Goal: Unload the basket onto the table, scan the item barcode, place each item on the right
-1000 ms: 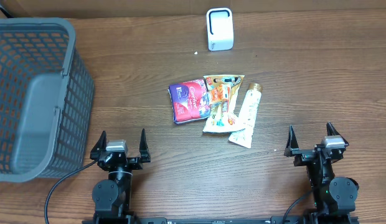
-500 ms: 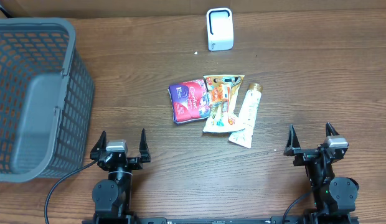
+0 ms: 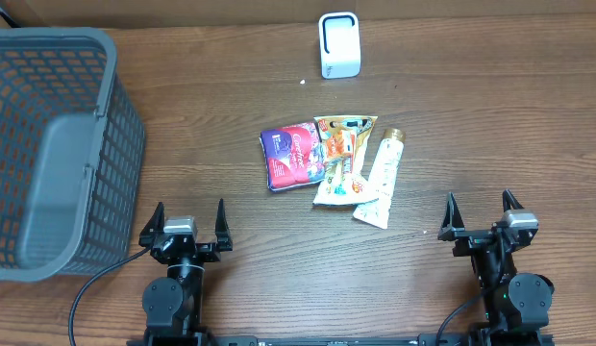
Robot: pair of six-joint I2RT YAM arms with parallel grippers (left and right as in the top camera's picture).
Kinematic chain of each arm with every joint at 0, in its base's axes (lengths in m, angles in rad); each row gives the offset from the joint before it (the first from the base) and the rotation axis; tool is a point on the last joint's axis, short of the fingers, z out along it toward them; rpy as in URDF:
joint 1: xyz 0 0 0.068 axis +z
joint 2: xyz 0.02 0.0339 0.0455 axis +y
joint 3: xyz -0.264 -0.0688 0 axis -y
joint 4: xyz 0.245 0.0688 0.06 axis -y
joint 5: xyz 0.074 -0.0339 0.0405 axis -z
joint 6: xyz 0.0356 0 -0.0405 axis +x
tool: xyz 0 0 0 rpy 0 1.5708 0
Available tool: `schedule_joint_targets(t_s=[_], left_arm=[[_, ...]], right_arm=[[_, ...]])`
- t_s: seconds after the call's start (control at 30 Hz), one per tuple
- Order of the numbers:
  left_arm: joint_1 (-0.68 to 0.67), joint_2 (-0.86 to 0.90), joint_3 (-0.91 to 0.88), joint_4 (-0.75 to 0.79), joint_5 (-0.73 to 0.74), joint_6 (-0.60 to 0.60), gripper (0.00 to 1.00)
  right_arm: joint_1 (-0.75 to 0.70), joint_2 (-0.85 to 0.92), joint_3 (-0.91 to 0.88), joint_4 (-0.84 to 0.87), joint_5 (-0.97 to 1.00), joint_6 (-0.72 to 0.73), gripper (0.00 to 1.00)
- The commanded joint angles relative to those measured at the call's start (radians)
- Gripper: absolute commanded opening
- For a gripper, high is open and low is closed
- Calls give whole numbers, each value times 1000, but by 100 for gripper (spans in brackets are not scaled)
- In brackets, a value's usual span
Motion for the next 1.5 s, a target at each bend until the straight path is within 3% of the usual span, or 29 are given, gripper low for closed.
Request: schedule_joint_targets(t_s=[0.0,0.27,0.43,1.47], left_arm=[[6,-10,-4,3,6,-10,100],[6,-10,-4,3,6,-10,100],[6,-10,-4,3,6,-10,100],[6,-10,-4,3,6,-10,100]], right_arm=[[-3,-8,-10,4,2,9,100],[-3,-8,-10,4,10,17,100],[-3,-8,-10,3,10,-59,100],[-3,-8,-10,6,10,-61,100]])
